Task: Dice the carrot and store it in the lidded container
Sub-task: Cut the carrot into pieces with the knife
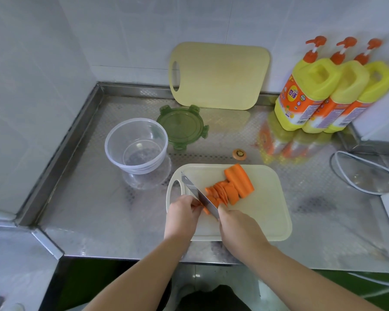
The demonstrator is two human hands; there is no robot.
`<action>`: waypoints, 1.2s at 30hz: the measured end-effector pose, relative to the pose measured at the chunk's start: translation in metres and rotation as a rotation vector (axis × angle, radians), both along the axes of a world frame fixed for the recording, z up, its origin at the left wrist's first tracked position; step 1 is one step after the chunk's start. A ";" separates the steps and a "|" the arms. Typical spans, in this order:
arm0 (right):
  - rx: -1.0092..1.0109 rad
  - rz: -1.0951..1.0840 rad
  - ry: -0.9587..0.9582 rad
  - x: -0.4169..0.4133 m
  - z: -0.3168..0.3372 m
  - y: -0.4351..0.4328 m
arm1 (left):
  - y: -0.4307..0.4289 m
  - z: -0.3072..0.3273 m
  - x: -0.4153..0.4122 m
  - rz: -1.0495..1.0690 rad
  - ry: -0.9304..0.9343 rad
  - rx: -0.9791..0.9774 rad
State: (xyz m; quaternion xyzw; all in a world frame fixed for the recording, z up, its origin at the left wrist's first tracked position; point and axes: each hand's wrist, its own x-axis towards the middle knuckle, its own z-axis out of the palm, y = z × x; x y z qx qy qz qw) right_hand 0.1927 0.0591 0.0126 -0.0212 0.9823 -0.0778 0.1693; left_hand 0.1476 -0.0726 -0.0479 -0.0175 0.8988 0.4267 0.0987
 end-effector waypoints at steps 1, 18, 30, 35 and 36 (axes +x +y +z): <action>0.003 0.004 -0.006 0.000 0.001 -0.001 | 0.000 -0.001 0.000 -0.001 0.004 -0.001; 0.035 0.003 -0.042 -0.002 -0.005 -0.006 | 0.000 -0.002 -0.003 -0.006 -0.012 -0.021; -0.108 -0.029 -0.036 -0.009 -0.014 0.008 | -0.001 0.007 -0.005 -0.034 -0.030 -0.018; -0.235 -0.051 0.075 -0.016 0.007 0.023 | -0.002 0.003 -0.010 -0.073 -0.053 -0.008; -0.238 -0.048 0.086 -0.020 0.011 0.029 | -0.003 0.003 -0.012 -0.091 -0.063 -0.009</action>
